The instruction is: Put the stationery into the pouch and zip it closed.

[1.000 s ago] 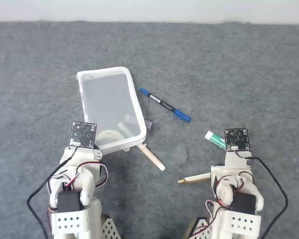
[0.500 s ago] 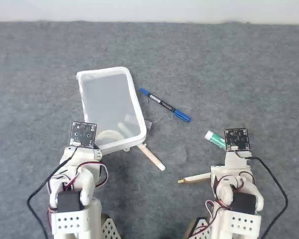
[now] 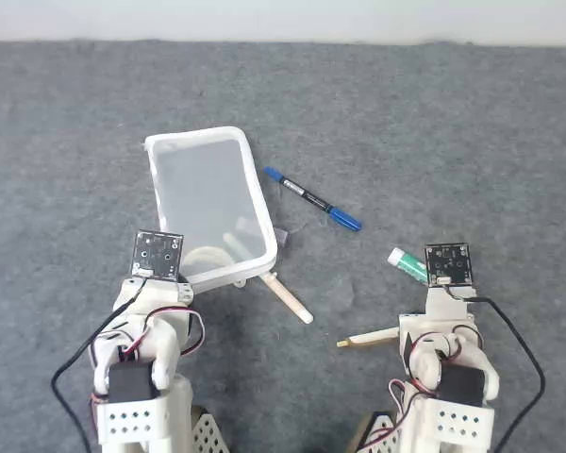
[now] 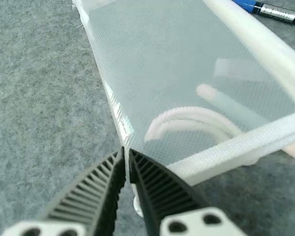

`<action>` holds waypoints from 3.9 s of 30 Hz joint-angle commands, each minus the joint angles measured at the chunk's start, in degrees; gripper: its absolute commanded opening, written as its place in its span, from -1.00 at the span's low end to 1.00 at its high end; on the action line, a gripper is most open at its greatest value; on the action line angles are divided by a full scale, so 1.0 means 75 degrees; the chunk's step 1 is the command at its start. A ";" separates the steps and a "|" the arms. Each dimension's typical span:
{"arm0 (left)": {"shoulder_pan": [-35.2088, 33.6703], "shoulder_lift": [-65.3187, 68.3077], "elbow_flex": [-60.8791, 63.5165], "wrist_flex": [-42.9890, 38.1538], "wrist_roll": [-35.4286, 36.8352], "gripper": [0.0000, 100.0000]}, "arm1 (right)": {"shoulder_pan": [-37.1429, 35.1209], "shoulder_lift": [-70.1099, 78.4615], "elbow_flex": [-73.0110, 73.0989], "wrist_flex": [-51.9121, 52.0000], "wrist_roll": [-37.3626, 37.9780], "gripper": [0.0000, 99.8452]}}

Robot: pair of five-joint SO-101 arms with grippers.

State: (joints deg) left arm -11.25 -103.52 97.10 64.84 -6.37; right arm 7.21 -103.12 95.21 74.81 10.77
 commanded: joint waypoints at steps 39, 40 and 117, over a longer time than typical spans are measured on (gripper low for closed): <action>-0.1055 -0.0117 -0.2163 0.0047 -0.0258 -0.97 | 0.0018 -0.0135 0.0164 0.0029 0.0023 -0.99; -0.1032 -0.0117 -0.2268 0.0094 -0.0586 -0.97 | 0.0018 -0.0135 0.0164 0.0029 0.0023 -0.99; -0.0563 0.8440 -0.5433 -0.0012 -0.2649 -0.29 | 0.0053 -0.0135 0.0164 0.0029 0.0023 -0.99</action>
State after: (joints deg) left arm -15.56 -40.75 59.30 66.86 -28.00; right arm 7.21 -103.12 95.21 74.81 10.77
